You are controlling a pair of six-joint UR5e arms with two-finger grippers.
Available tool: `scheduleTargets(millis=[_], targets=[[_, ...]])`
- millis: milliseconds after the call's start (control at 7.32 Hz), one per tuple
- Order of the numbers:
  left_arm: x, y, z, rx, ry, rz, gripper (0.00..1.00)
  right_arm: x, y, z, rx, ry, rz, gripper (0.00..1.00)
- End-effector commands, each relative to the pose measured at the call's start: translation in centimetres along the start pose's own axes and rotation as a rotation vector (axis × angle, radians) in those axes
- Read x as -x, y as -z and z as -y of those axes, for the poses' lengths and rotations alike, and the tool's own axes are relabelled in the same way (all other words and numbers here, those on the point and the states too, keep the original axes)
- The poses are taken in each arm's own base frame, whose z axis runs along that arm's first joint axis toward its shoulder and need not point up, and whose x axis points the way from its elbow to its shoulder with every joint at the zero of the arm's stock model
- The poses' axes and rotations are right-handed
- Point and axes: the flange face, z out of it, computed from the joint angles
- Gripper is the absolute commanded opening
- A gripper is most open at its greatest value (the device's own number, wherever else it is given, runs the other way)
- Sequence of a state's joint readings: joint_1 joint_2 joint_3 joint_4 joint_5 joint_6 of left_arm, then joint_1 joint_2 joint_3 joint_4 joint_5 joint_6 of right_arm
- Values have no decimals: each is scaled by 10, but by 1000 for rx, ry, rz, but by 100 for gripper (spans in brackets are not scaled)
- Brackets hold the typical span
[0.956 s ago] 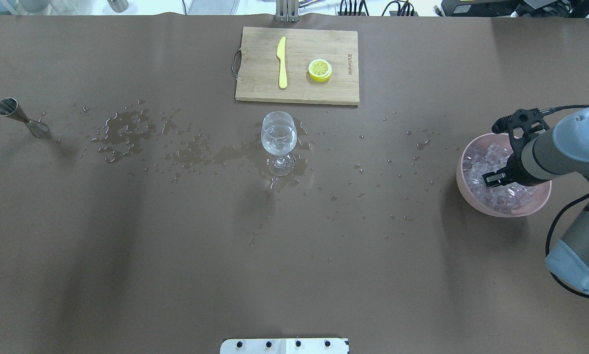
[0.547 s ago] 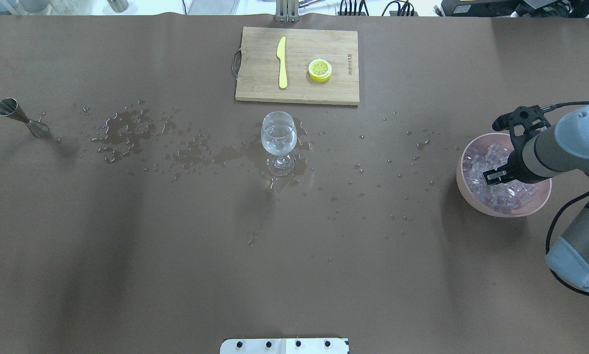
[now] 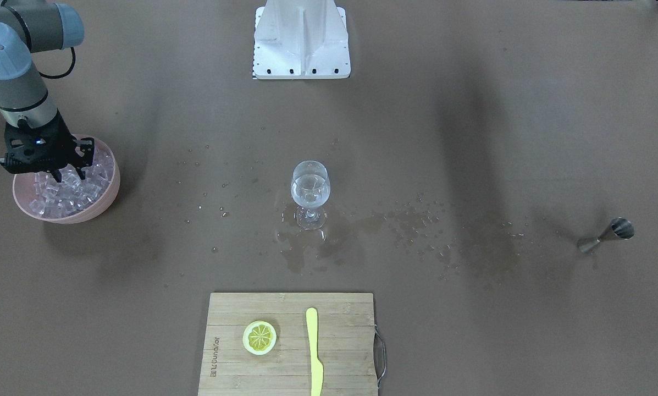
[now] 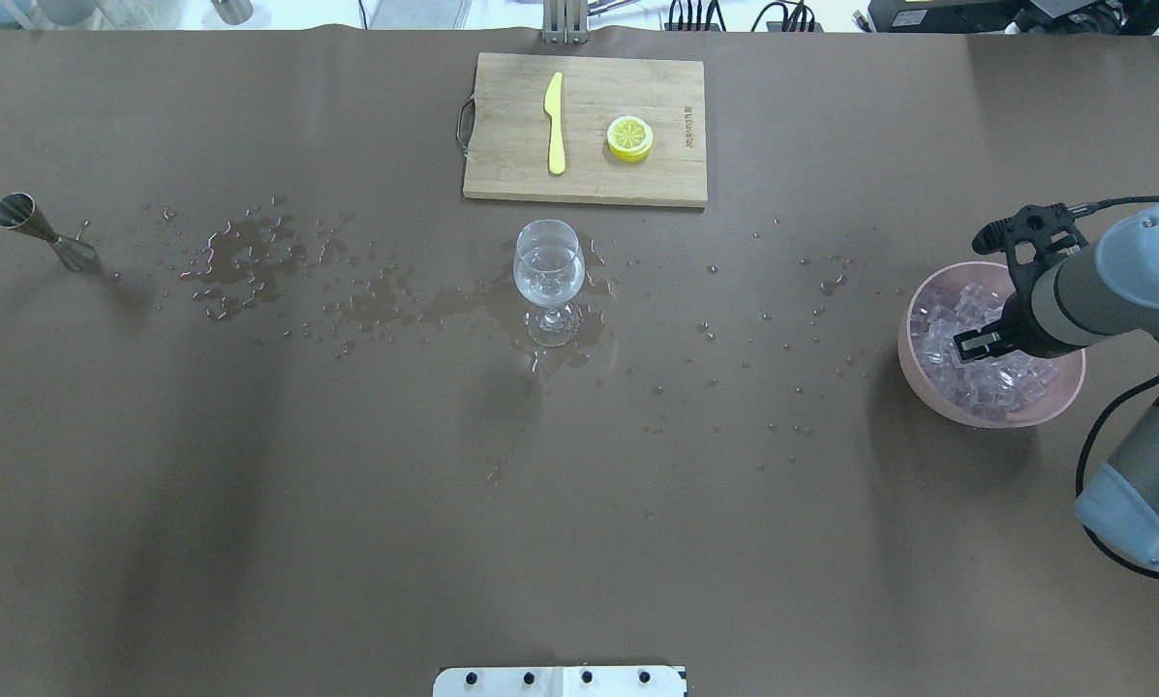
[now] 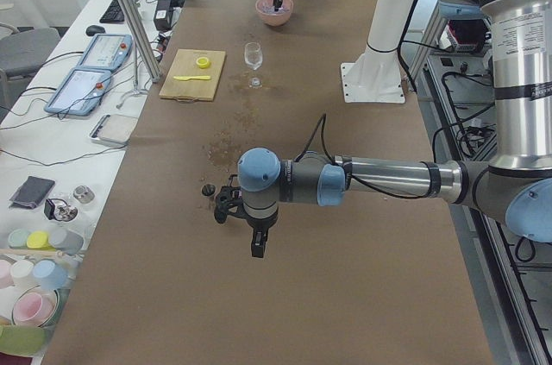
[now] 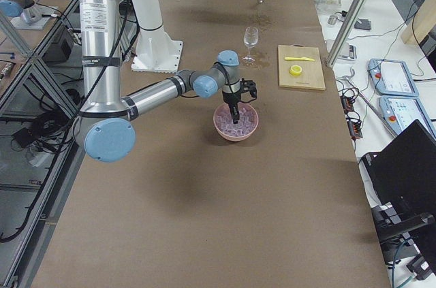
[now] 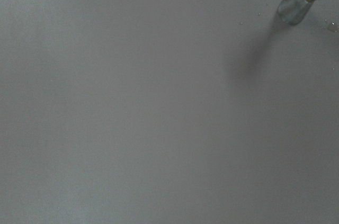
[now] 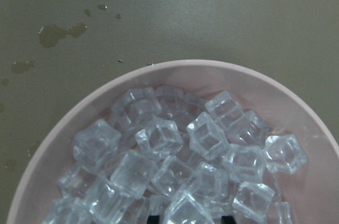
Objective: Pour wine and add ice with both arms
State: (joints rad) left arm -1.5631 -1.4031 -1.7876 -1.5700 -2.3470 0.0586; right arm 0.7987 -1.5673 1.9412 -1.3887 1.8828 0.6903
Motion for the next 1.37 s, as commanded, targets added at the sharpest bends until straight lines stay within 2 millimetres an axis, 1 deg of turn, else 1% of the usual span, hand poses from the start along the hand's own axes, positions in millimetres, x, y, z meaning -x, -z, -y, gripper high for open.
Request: scheduleTargets(millis=[0, 273, 410, 547, 683, 820, 956, 1093, 1230], targets=[[0, 0, 0, -1, 0, 0, 98, -1, 0, 1, -1, -2, -1, 50], [1, -1, 0, 1, -1, 0, 98, 0, 1, 1, -2, -1, 0, 49], [1, -1, 0, 1, -1, 0, 98, 0, 1, 1, -2, -1, 0, 43], [1, -1, 0, 2, 0, 0, 98, 0, 1, 2, -3, -1, 0, 28], [1, -2, -1, 3, 1, 0, 98, 1, 2, 2, -5, 0, 2, 6], [1, -2, -1, 3, 1, 0, 98, 0, 8, 6, -16, -6, 7, 0], [1, -1, 0, 2, 0, 0, 98, -3, 25, 17, -42, -22, 25, 0], [1, -1, 0, 2, 0, 0, 98, -1, 44, 20, -66, -22, 50, 0], [1, -1, 0, 2, 0, 0, 98, 12, 71, 45, -94, -34, 96, 0]])
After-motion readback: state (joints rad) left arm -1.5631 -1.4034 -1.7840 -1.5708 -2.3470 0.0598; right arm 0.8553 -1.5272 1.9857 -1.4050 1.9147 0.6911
